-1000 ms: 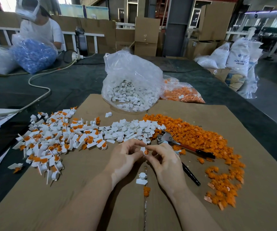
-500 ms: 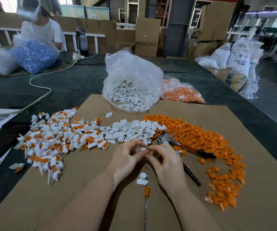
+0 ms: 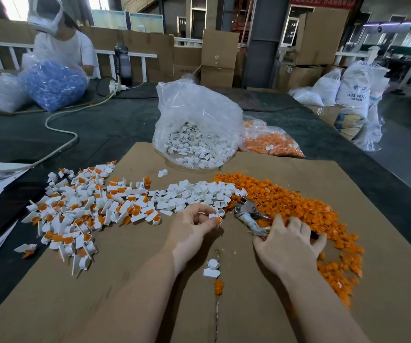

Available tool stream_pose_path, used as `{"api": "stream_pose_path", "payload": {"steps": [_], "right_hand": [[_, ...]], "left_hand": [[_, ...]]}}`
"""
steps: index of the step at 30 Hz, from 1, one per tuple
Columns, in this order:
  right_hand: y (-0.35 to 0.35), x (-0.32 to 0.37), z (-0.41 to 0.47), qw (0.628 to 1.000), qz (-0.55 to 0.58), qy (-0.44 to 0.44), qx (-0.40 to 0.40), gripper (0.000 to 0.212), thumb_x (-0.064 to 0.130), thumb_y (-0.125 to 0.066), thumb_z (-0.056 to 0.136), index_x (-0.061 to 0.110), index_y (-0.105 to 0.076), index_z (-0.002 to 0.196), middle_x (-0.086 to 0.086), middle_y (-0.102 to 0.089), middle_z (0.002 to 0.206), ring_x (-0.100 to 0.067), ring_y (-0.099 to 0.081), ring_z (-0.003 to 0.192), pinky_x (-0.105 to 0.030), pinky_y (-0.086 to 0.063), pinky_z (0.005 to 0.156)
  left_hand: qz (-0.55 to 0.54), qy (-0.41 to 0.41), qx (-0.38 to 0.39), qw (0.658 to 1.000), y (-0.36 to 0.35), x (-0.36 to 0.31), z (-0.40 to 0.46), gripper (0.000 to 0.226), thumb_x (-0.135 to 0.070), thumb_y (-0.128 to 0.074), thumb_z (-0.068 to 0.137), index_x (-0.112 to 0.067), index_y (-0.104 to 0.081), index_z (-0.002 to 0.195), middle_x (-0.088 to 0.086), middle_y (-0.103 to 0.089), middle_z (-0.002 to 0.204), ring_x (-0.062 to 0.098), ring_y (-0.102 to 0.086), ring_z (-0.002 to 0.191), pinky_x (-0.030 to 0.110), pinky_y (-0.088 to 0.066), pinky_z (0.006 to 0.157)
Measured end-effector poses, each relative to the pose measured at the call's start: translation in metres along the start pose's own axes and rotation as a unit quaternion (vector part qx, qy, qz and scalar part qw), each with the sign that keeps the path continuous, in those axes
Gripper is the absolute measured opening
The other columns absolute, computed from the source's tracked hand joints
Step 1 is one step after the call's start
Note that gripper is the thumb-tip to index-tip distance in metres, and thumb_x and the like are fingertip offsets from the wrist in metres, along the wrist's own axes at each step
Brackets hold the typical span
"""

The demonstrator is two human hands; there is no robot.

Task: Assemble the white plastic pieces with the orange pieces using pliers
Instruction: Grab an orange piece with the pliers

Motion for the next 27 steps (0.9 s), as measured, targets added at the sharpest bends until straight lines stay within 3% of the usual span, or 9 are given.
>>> {"api": "stream_pose_path", "payload": {"steps": [3,6,9,11,14,18,21,24,27], "right_hand": [[0.0,0.0,-0.002,0.998,-0.046,0.022,-0.025,0.051,0.055,-0.04,0.09,0.023,-0.043,0.129,-0.006,-0.042,0.134,-0.025,-0.035,0.126,-0.056,-0.011,0.11],[0.003,0.001,-0.004,0.996,-0.068,0.041,-0.051,0.043,0.051,-0.035,0.093,0.019,-0.046,0.12,-0.005,-0.048,0.126,-0.024,-0.042,0.119,-0.047,-0.02,0.109],[0.008,0.004,-0.004,0.996,-0.029,0.069,-0.039,0.034,0.047,-0.031,0.096,0.017,-0.042,0.108,-0.004,-0.054,0.115,-0.021,-0.051,0.106,-0.031,-0.04,0.089],[0.017,0.01,-0.006,0.995,0.03,0.093,-0.03,0.032,0.045,-0.031,0.097,0.015,-0.042,0.101,-0.004,-0.056,0.107,-0.023,-0.054,0.1,-0.03,-0.042,0.079],[0.027,0.022,-0.007,0.975,0.168,0.133,0.066,0.031,0.043,-0.031,0.098,0.016,-0.044,0.09,-0.001,-0.052,0.087,-0.022,-0.051,0.082,-0.033,-0.036,0.065],[0.035,0.035,-0.013,0.931,0.252,0.181,0.192,0.04,0.038,-0.033,0.1,0.006,-0.055,0.087,-0.002,-0.044,0.071,-0.017,-0.042,0.061,-0.03,-0.026,0.053],[0.037,0.038,-0.018,0.908,0.284,0.186,0.246,0.037,0.034,-0.034,0.1,0.01,-0.046,0.074,-0.007,-0.04,0.068,-0.02,-0.035,0.06,-0.03,-0.024,0.057],[0.038,0.039,-0.021,0.892,0.311,0.167,0.282,0.035,0.036,-0.033,0.099,0.013,-0.047,0.075,-0.008,-0.047,0.072,-0.019,-0.041,0.064,-0.031,-0.027,0.062],[0.037,0.041,-0.024,0.876,0.338,0.146,0.311,0.034,0.036,-0.033,0.098,0.015,-0.052,0.081,-0.007,-0.053,0.074,-0.018,-0.048,0.067,-0.03,-0.031,0.063]], "left_hand": [[-0.014,0.014,-0.018,1.0,0.001,0.0,0.001,0.008,-0.014,-0.066,0.085,-0.018,-0.063,0.092,0.011,-0.063,0.075,0.01,-0.058,0.068,0.016,-0.041,0.067],[-0.029,0.032,-0.032,0.999,0.001,0.0,0.002,0.012,-0.017,-0.066,0.085,-0.018,-0.063,0.097,0.008,-0.069,0.079,0.011,-0.062,0.072,0.023,-0.041,0.068],[-0.057,0.049,-0.041,0.996,0.002,0.0,0.004,0.014,-0.016,-0.066,0.085,-0.016,-0.063,0.099,0.009,-0.07,0.08,0.012,-0.064,0.072,0.025,-0.046,0.071],[-0.103,0.064,-0.042,0.992,0.002,-0.001,0.005,0.014,-0.011,-0.066,0.084,-0.011,-0.063,0.098,0.008,-0.068,0.074,0.01,-0.065,0.061,0.021,-0.049,0.061],[-0.204,0.09,-0.05,0.974,0.001,-0.003,0.005,0.012,-0.001,-0.062,0.086,-0.006,-0.06,0.096,0.011,-0.064,0.071,0.009,-0.062,0.049,0.017,-0.048,0.045],[-0.227,0.101,-0.053,0.967,0.004,-0.003,0.005,0.011,-0.001,-0.061,0.086,-0.007,-0.059,0.095,0.011,-0.065,0.072,0.013,-0.062,0.054,0.021,-0.051,0.049],[-0.212,0.102,-0.076,0.969,0.006,-0.002,0.006,0.011,0.001,-0.06,0.087,-0.006,-0.059,0.095,0.011,-0.063,0.071,0.009,-0.06,0.051,0.019,-0.048,0.046],[-0.218,0.109,-0.092,0.965,0.007,-0.001,0.007,0.009,0.0,-0.059,0.088,-0.008,-0.059,0.092,0.01,-0.063,0.071,0.01,-0.059,0.05,0.022,-0.05,0.049],[-0.23,0.112,-0.103,0.961,0.009,-0.002,0.006,0.01,0.001,-0.057,0.088,-0.008,-0.058,0.089,0.006,-0.061,0.065,0.004,-0.057,0.043,0.017,-0.047,0.041]]}}
Point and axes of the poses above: each hand's wrist, its own z-axis towards the middle knuckle, its own y-axis out of the back of the hand, x = y × z, the point moved 4 cm from there along z, towards the middle knuckle
